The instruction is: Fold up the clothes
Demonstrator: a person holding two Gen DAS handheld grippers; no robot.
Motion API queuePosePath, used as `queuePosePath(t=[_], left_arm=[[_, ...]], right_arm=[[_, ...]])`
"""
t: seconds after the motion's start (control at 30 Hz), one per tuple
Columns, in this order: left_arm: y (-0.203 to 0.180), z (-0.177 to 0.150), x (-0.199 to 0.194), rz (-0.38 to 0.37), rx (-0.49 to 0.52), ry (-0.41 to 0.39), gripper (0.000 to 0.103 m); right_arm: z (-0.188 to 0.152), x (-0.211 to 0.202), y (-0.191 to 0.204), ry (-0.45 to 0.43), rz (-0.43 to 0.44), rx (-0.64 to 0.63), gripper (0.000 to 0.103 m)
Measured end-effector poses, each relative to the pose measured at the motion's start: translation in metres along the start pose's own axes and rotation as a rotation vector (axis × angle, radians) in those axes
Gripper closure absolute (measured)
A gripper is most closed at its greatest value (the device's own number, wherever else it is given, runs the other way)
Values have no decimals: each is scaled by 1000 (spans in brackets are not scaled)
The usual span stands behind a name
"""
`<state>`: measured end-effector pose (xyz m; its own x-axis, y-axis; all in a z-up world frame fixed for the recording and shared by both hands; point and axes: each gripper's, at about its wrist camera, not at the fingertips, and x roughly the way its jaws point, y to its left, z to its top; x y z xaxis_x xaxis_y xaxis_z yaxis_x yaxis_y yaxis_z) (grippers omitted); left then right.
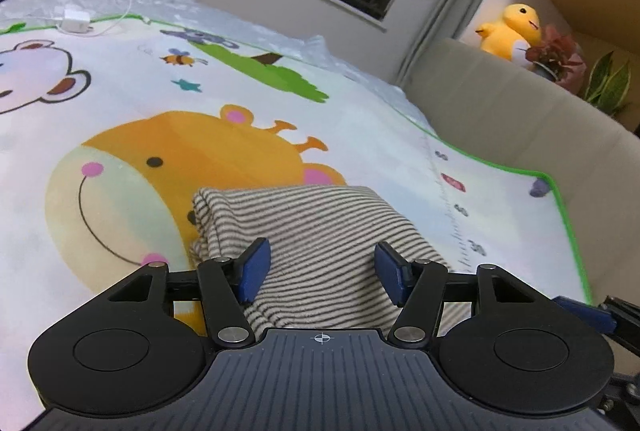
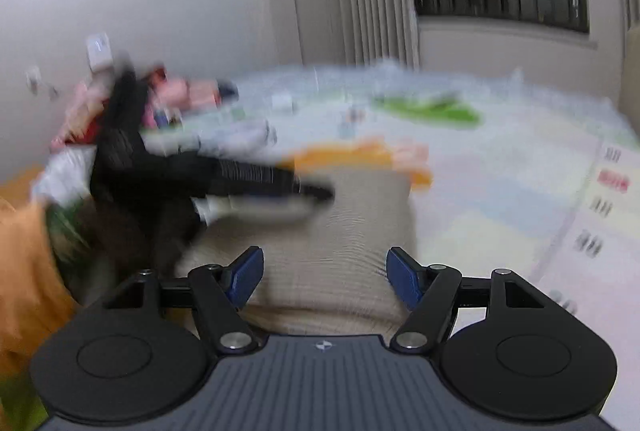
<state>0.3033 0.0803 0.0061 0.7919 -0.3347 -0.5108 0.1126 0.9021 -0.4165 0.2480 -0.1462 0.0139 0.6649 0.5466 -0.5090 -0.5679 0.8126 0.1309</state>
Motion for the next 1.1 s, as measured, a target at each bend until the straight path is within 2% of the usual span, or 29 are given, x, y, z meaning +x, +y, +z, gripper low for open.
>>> queuePosePath(t=[0.07,0.17,0.23,0.3,0.37,0.4,0.47,0.5,0.53,0.6,0.77,0.9,0.97,1.1], left_arm=[[-3,0,3,14,21,5,39],[-7,-2,1,35,67,16,40],[-10,-1,2,53,86,12,39],[-15,-3,-3,75,95,-11,40],[-24,-8,-14,115,115,-46,39],[-31,-13,-25,141,132,-72,37],[-46,-27,-48,183,159,-118,28],[-52,-35,-59,201,160,-131,17],[-53,-46,-65,217,132,-120,14],[-57,-68,-79,249,75,-100,12],[-66,-123,-113,328,-59,-51,8],[-75,-145,-119,372,-14,-63,5],[-80,-149,-120,378,-3,-49,1],[-96,-163,-115,440,86,-28,0]], right_arm=[[-10,20,0,39,-3,23,28],[-11,5,-9,9,13,79,28],[-13,-10,-16,-1,-5,91,27],[-18,-27,-25,-9,-44,93,20],[-27,-43,-35,-13,-86,94,3],[-32,-51,-40,-12,-107,92,0],[-43,-62,-47,7,-145,70,0],[-48,-67,-50,17,-164,59,0],[-52,-70,-49,34,-183,47,0],[-62,-71,-50,79,-216,23,0],[-82,-73,-55,111,-221,38,0],[-87,-73,-67,97,-176,97,0],[-88,-74,-66,91,-175,94,0],[-85,-71,-61,91,-183,68,0]])
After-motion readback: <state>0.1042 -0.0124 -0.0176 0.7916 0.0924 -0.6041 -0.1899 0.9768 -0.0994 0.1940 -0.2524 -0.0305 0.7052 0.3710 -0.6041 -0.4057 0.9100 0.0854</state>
